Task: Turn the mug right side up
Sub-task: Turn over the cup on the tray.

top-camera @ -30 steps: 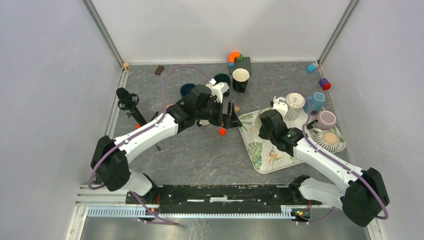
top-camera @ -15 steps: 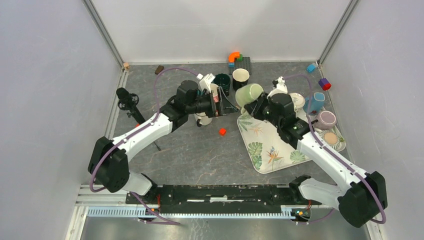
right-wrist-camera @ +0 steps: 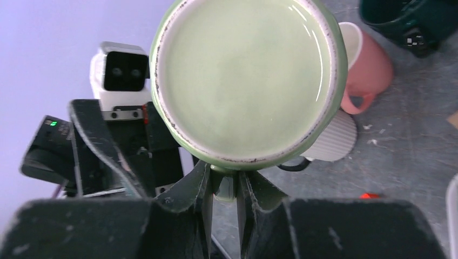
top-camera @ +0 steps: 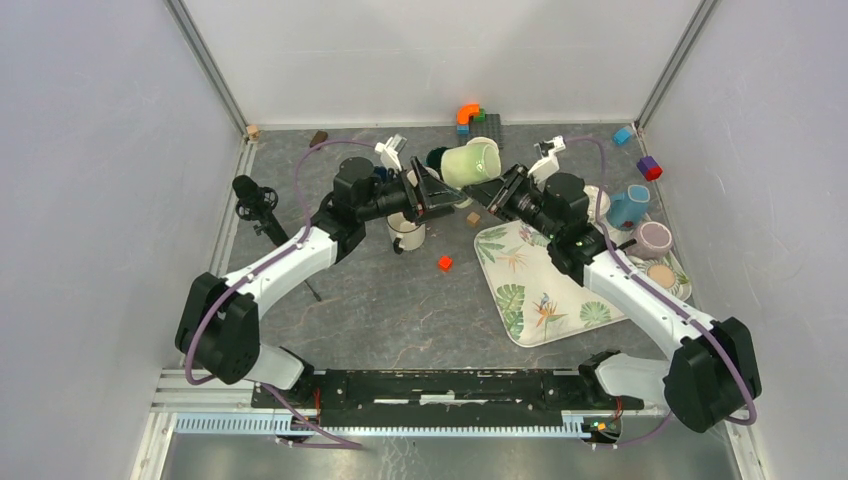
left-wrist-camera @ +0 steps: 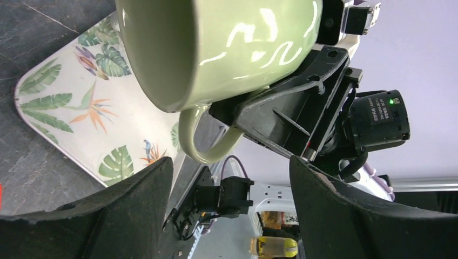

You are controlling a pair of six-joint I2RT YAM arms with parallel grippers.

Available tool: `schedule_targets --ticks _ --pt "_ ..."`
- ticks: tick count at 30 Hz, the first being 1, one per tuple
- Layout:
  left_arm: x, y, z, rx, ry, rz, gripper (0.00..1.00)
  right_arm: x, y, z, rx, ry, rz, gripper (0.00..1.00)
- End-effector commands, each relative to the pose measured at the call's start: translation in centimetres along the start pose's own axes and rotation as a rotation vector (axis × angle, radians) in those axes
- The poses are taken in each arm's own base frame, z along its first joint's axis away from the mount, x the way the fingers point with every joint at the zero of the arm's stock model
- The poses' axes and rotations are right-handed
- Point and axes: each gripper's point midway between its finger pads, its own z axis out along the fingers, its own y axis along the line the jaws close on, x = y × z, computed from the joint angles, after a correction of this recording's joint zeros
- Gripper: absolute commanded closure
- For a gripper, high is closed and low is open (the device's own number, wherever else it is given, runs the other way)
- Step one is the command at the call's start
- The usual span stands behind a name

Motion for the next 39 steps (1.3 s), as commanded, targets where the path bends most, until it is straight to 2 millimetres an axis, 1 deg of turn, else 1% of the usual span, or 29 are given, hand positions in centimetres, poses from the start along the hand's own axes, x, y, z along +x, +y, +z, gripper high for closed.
schedule_targets --ticks 1,5,7,10,13,18,25,30,35,39 --pt "-0.6 -2.6 -0.5 0.099 -0.014 -0.036 0.17 -3.7 7.3 -0.9 -0.267 -0.106 -0.007 1.0" --pt "-0.9 -3.0 -0.5 0.119 -0.022 -0.056 0.27 -3.6 7.7 -1.2 -0.306 -0.1 0.021 1.0" --pt "-1.0 -3.5 -0.4 0.151 -0.021 -0.067 0.34 -3.3 7.9 -1.3 -0.331 -0.092 0.042 1.0" --pt "-1.2 -4.4 -0.5 0.194 -0.025 -0.086 0.4 -3.1 8.3 -1.3 -0.367 -0.075 0.069 1.0" --pt "-1.3 -5.3 -0.6 0.237 -0.02 -0.101 0.45 -2.9 8.9 -1.4 -0.406 -0.062 0.091 1.0" --pt "-1.4 -6.3 -0.8 0.296 -0.019 -0.13 0.52 -2.4 9.1 -1.6 -0.452 -0.041 0.142 1.0" --pt "-1.7 -7.2 -1.0 0.336 -0.021 -0.141 0.55 -1.9 9.4 -2.1 -0.495 -0.017 0.182 1.0" --pt "-1.7 -7.5 -1.0 0.352 -0.012 -0.141 0.62 -1.5 9.0 -2.3 -0.486 -0.011 0.184 1.0" --pt "-1.5 -7.7 -1.1 0.357 0.001 -0.138 0.75 -0.9 8.5 -2.4 -0.481 0.009 0.182 1.0" --pt "-1.4 -7.7 -1.2 0.358 0.009 -0.133 0.89 -0.3 7.8 -2.3 -0.456 0.022 0.158 1.0"
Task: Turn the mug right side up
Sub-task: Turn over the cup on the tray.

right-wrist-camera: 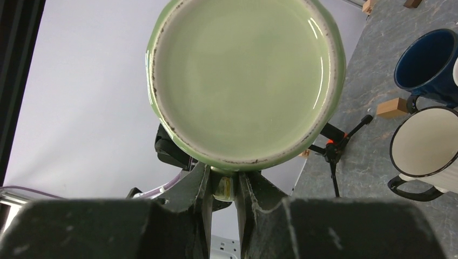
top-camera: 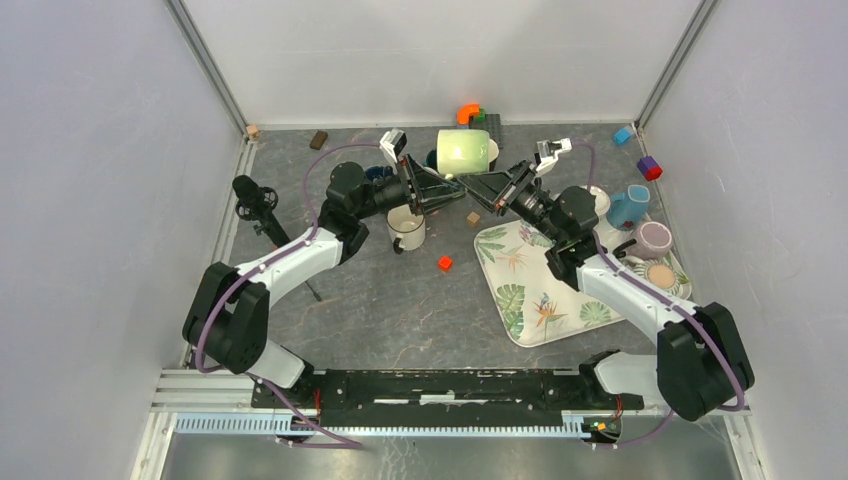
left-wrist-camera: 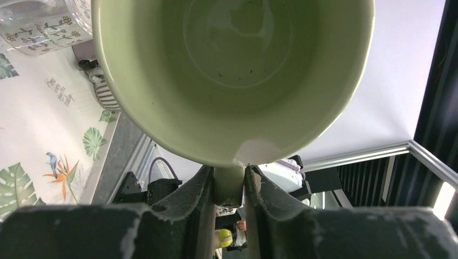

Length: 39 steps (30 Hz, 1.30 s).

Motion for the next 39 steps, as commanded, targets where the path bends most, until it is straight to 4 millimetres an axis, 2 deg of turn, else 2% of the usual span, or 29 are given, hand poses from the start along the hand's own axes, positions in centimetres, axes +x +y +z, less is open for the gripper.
schedule_targets --ticks 1,3,9,12,27,35,39 --pt "0.3 -2.8 -0.1 0.089 0.02 0.054 0.93 0.9 1.5 -0.5 -0.057 0.045 -0.089 1.0" --pt "0.4 -2.8 -0.1 0.088 0.027 0.062 0.98 1.1 1.0 -0.7 -0.04 0.05 -0.104 1.0" --pt "0.0 -3.2 0.2 0.067 0.028 0.121 0.98 1.3 -1.6 -1.4 0.071 0.055 -0.188 1.0" --pt "-0.3 -3.1 0.2 0.024 0.01 0.169 0.98 1.5 -2.9 -2.0 0.121 0.057 -0.218 0.96" --pt "-1.3 -1.0 -0.6 -0.191 -0.054 0.314 0.98 2.2 -6.8 -3.6 0.244 0.08 -0.283 0.55" --pt "-1.7 -0.8 -2.1 -0.281 -0.099 0.392 0.98 2.9 -8.2 -4.1 0.27 0.102 -0.295 0.32" --pt "-1.9 -0.4 -2.9 -0.331 -0.118 0.418 0.98 3.1 -8.7 -4.4 0.289 0.118 -0.308 0.25"
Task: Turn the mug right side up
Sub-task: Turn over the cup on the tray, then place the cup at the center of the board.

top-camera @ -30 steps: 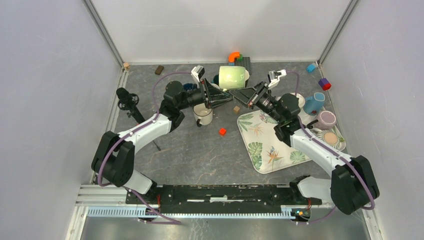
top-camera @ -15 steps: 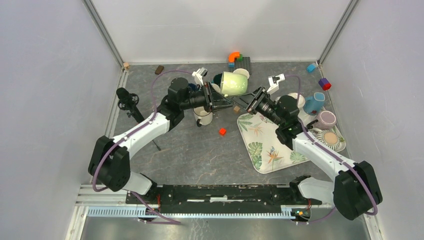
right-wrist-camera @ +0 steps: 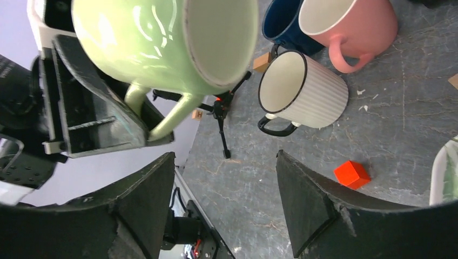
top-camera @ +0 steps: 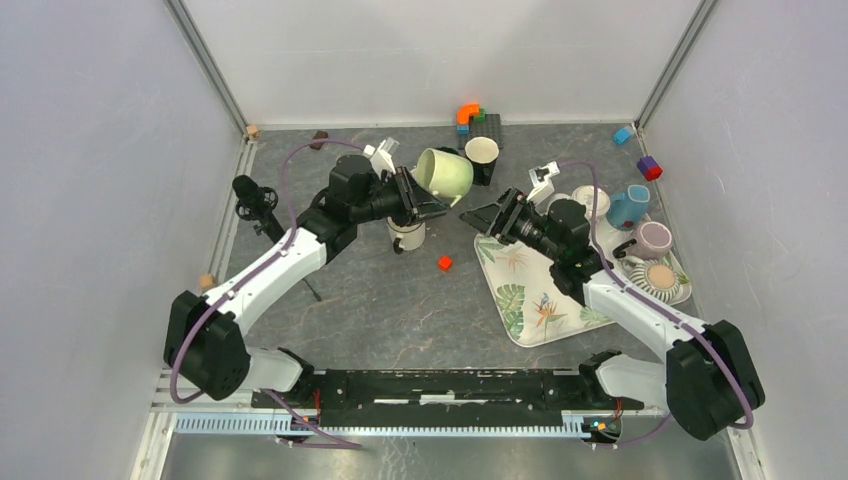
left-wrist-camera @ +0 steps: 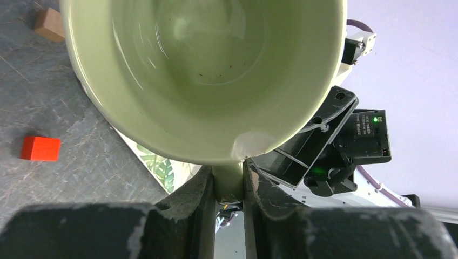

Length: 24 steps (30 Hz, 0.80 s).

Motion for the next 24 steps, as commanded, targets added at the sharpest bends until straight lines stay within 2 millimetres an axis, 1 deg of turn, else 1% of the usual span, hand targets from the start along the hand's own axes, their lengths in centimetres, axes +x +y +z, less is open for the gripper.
schedule_targets --ticks 1,3,6,8,11,15,19,21,23,24 --pt "-3.5 -5.1 -2.6 0.077 -0.152 0.217 0.98 0.0 0.3 -0.3 -0.013 0.003 -0.067 0.24" --pt "-3.6 -4.0 -3.3 -0.003 -0.166 0.235 0.98 -0.1 -0.1 -0.5 0.02 0.004 -0.091 0.2" --pt "-4.1 -2.3 -5.0 -0.131 -0.214 0.274 0.98 -0.2 -0.8 -0.7 0.073 0.018 -0.142 0.14" --pt "-3.9 -0.8 -6.6 -0.229 -0.231 0.296 0.98 -0.3 -1.3 -0.9 0.108 0.026 -0.179 0.09" --pt "-3.8 0.9 -9.1 -0.345 -0.271 0.327 0.98 -0.6 -1.9 -1.3 0.149 0.028 -0.225 0.04" --pt "-3.4 3.4 -12.4 -0.506 -0.307 0.35 0.98 -1.1 -2.7 -1.7 0.215 0.031 -0.295 0.02" --pt "-3.0 6.4 -14.7 -0.659 -0.325 0.356 0.98 -1.9 -3.1 -2.3 0.268 0.021 -0.345 0.02" --pt "-2.9 7.8 -15.4 -0.724 -0.329 0.355 0.98 -2.1 -3.0 -2.6 0.276 0.012 -0.358 0.02" --pt "-2.8 9.0 -15.6 -0.77 -0.329 0.353 0.98 -2.4 -2.8 -2.8 0.273 0.002 -0.371 0.02" --pt "-2.7 9.7 -15.6 -0.795 -0.322 0.351 0.98 -2.1 -3.2 -3.1 0.29 0.016 -0.37 0.02"
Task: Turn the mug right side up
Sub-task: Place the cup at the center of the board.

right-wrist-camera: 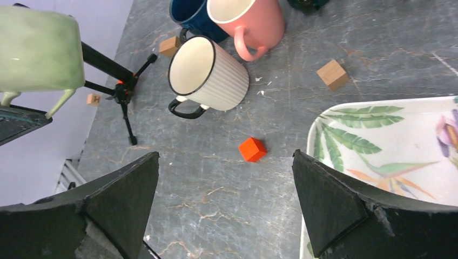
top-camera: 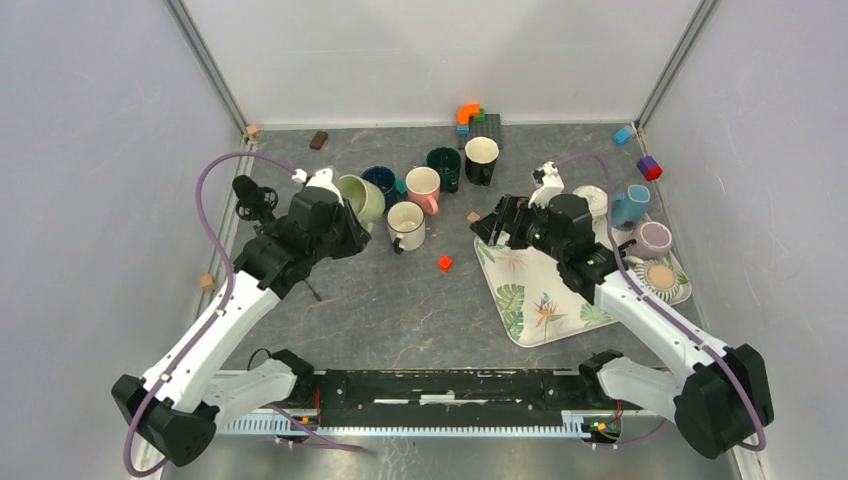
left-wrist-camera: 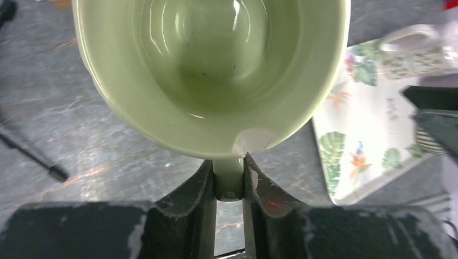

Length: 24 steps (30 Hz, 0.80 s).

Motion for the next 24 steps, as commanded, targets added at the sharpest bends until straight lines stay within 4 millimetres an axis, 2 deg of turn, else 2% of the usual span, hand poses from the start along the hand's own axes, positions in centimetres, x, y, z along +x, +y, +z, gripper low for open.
schedule_targets --ticks 1,11,24 --pt "-0.9 3.0 0.8 -0.144 -0.069 0.065 0.98 -1.8 0.3 -1.1 0.028 -0.043 -0.075 0.02" --pt "1.6 6.2 5.6 -0.303 -0.02 0.046 0.98 -2.1 0.2 -2.3 0.047 -0.053 -0.122 0.02" --pt "2.5 7.4 10.8 -0.367 -0.016 0.025 0.98 -2.1 0.8 -2.8 0.021 -0.046 -0.142 0.02"
